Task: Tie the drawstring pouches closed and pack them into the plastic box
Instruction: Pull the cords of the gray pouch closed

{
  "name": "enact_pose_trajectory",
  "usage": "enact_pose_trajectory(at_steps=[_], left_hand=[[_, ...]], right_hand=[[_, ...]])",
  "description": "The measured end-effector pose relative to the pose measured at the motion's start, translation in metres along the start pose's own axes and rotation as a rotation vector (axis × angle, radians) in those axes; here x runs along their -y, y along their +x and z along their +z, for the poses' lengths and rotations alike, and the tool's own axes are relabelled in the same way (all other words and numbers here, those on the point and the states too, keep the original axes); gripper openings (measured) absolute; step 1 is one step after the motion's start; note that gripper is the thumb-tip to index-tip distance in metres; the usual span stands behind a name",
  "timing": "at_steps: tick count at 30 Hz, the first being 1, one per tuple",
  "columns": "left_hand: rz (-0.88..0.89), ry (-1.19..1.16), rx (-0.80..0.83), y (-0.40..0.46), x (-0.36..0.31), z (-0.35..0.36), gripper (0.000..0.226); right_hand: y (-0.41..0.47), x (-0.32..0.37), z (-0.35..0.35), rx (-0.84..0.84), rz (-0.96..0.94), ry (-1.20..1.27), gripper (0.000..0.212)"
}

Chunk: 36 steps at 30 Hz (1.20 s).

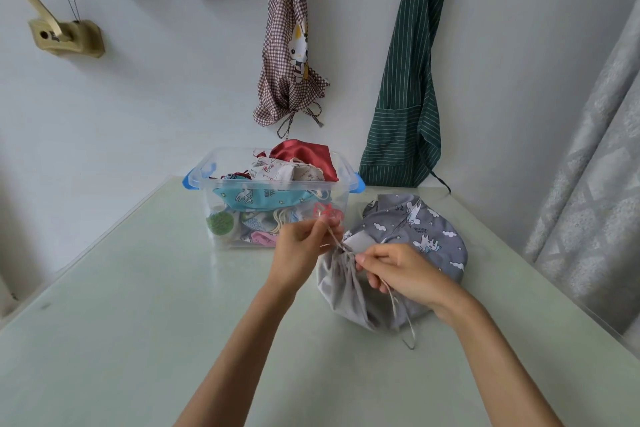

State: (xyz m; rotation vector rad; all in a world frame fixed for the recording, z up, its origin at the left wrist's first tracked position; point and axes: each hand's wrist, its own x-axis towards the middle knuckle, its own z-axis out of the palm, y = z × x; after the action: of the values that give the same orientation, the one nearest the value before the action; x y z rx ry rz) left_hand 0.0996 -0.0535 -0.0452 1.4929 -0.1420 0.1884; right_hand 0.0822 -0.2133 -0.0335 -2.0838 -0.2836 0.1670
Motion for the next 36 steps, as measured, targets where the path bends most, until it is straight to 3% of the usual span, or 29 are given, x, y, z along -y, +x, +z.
enact_pose_trajectory(at_steps=[3, 7, 11, 16, 18, 22, 25, 30, 35, 36], left_hand=[[-0.175, -0.277, 0.082, 0.002, -0.009, -0.003, 0.031], [-0.35, -0.535, 0.066, 0.007, -0.015, -0.013, 0.028], [-0.396, -0.354, 0.099, 0.009, -0.008, -0.023, 0.032], [-0.257, -0.4, 0.153, 0.006, -0.014, -0.015, 0.027], [-0.186, -0.233, 0.244, 0.006, -0.016, -0.018, 0.026], [-0.109, 0.381, 0.392, 0.003, -0.013, -0.024, 0.024], [-0.082, 0.502, 0.469, -0.001, -0.012, -0.018, 0.021], [-0.118, 0.559, 0.694, -0.012, -0.015, -0.001, 0.02], [-0.277, 0.608, 0.867, -0.016, -0.016, 0.016, 0.048], [-0.272, 0.613, 0.887, -0.016, -0.017, 0.016, 0.045]], right_hand=[[0.001, 0.002, 0.003, -0.038, -0.073, 0.046, 0.025], [0.003, -0.003, 0.006, 0.003, -0.059, 0.18, 0.028], [0.005, -0.017, 0.006, 0.063, -0.007, 0.151, 0.027], [0.008, -0.017, 0.004, 0.024, 0.013, 0.2, 0.025], [0.008, -0.017, 0.002, 0.069, 0.049, 0.175, 0.025], [0.001, -0.022, -0.001, 0.246, 0.186, 0.041, 0.025], [-0.011, -0.007, -0.016, 0.299, 0.175, 0.02, 0.03], [-0.025, 0.018, -0.041, 0.129, 0.069, 0.083, 0.037], [-0.015, 0.017, -0.033, -0.101, 0.1, 0.224, 0.04], [-0.012, 0.016, -0.029, -0.152, 0.115, 0.258, 0.041]])
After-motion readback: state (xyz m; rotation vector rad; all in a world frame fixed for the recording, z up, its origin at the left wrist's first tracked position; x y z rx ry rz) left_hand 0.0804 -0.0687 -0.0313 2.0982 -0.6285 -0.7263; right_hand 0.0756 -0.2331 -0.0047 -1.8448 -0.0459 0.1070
